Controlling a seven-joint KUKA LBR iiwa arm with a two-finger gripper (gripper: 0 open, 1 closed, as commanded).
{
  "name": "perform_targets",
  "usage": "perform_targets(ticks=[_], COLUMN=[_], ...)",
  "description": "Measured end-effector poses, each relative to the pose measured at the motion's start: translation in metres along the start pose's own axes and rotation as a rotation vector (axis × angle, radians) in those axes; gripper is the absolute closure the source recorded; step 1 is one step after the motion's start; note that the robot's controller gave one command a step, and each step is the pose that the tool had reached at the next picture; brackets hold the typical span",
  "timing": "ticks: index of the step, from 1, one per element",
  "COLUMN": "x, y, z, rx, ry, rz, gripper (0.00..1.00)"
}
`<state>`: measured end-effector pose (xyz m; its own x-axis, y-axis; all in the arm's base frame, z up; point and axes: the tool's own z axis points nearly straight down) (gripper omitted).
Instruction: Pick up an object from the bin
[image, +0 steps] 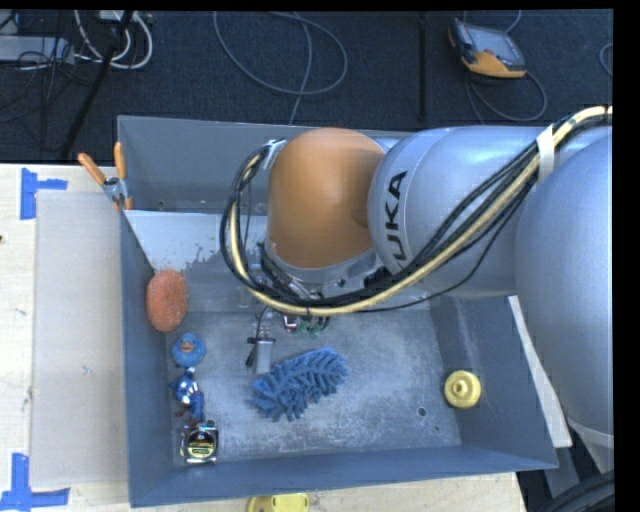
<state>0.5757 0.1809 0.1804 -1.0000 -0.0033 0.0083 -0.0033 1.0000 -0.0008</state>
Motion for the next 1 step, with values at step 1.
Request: perform_targets(ticks=[1], x=[-0.0017], y=[-0.001], z=[-0.0049], rx=[-0.001], ry=[-0.007], rz=[0.004], gripper=[0.0])
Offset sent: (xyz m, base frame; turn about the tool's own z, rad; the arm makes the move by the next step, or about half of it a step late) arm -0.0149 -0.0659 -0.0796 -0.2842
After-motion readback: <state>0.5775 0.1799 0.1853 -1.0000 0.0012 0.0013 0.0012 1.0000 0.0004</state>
